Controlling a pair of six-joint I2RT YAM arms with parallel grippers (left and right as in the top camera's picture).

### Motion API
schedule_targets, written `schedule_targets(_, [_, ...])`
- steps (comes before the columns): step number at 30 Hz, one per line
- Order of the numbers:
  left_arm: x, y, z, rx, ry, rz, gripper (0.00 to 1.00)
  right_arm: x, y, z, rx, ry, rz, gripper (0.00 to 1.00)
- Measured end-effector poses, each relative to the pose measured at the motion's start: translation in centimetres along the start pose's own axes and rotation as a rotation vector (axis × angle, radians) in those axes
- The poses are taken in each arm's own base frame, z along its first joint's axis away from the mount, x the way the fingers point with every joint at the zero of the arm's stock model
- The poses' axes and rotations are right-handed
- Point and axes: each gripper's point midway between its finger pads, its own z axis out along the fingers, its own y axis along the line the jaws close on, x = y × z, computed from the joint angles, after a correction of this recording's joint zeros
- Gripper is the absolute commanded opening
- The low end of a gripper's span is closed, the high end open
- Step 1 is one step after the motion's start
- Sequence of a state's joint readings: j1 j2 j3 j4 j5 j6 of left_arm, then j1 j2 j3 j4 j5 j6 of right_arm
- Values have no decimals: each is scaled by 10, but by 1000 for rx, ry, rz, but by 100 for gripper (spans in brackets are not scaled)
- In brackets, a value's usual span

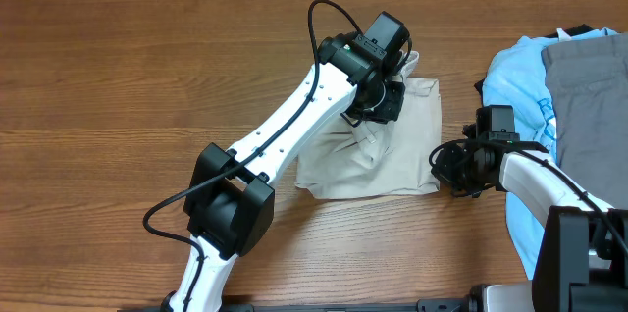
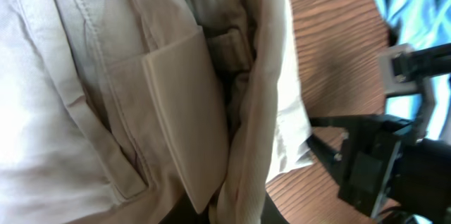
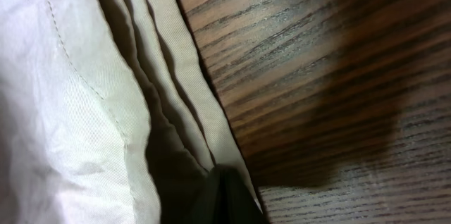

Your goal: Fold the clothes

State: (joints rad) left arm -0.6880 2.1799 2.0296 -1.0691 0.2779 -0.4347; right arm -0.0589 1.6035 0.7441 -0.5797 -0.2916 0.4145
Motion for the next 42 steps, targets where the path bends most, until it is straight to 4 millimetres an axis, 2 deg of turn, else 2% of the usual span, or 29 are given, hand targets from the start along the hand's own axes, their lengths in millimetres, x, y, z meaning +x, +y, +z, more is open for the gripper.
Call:
schedule_targets(2, [-3, -3, 0, 13, -12, -5, 12, 0, 0, 0, 0, 0, 1, 4])
schedule_targets(7, [-5, -10, 1, 35, -21, -13, 26, 0, 0, 0, 0, 0, 0, 4])
schedule_targets(8, [-5, -13, 1, 41, -22, -10, 33, 0, 0, 0, 0, 0, 0, 4])
schedule_targets(10, [-8, -20, 1, 75, -34, -2, 53, 0, 0, 0, 1, 0, 1, 4])
schedule_targets(12, [-16, -36, -1, 149, -63, 27, 69, 0, 0, 0, 0, 0, 1, 4])
schedule_targets(15, [-25, -56, -6, 258, -85, 55, 74, 2, -2, -1, 7, 13, 9, 8])
schedule_targets(18, [-27, -58, -14, 315, -71, 48, 72, 12, -9, -8, 39, 73, 45, 12])
schedule_targets(20, [-32, -49, -22, 332, -69, 24, 69, 15, -16, -21, 63, 117, 96, 14])
schedule_targets(23, [-41, -17, -32, 317, -61, -47, 67, -2, -8, -55, 40, 97, 108, 15])
schedule_targets(27, [-45, 33, -39, 230, -52, -127, 66, -30, 32, -122, -59, -34, -9, 20])
schedule_targets(29, [-46, 49, -39, 178, -59, -136, 66, -34, 51, -143, -115, -87, -84, 23])
schedule_targets(31, [-45, 56, -38, 134, -63, -132, 68, -29, 63, -151, -154, -94, -149, 27])
schedule_targets(33, [-42, 58, -35, 94, -63, -114, 69, -26, 70, -147, -174, -79, -198, 31])
schedule_targets(37, [-38, 59, -31, 29, -60, -93, 69, -29, 81, -128, -195, -55, -271, 33])
schedule_targets(40, [-36, 59, -29, 4, -61, -84, 69, -30, 84, -105, -204, -12, -288, 32])
schedule_targets(42, [-33, 60, -25, -12, -54, -82, 70, -24, 82, -86, -202, 49, -285, 27])
